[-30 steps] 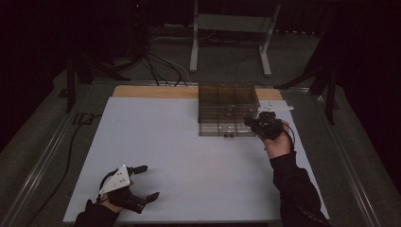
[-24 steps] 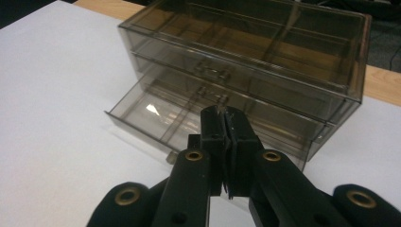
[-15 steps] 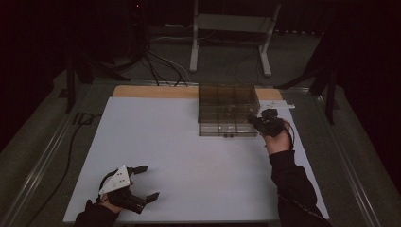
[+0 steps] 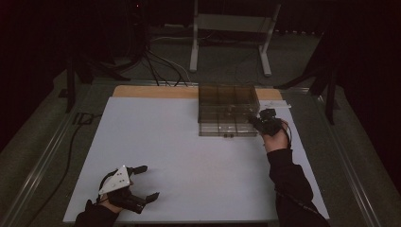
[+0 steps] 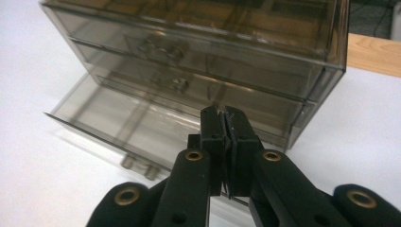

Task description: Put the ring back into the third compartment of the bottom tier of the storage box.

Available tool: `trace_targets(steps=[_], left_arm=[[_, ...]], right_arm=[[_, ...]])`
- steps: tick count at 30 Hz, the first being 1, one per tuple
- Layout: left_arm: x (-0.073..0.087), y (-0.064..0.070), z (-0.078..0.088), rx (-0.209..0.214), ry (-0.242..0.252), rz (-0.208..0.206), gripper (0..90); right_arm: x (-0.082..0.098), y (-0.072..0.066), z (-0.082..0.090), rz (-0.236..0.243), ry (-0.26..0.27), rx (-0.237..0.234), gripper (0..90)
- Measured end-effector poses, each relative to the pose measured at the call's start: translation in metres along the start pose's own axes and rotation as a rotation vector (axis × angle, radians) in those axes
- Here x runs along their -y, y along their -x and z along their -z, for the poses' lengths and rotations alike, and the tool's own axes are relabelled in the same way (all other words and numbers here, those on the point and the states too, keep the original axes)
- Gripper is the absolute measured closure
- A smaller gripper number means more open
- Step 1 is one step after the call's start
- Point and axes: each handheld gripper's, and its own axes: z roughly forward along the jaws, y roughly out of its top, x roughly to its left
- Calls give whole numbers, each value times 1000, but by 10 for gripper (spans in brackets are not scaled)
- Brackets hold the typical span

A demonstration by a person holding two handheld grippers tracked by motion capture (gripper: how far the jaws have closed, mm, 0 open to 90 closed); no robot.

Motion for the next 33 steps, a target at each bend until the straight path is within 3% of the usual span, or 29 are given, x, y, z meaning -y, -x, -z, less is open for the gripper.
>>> trace_targets(steps=[19,26,33], left_arm=[[0,0,-1,-5,-2,-1,6],[0,0,-1,-4,-6,-1,5],[0,0,0,-2,-3,-3,6]], right_arm=[[11,10,-28,-50,-37,0,872],[9,11,-30,-56,-42,4,861],[8,9,-29,-73,-46,-11,584]])
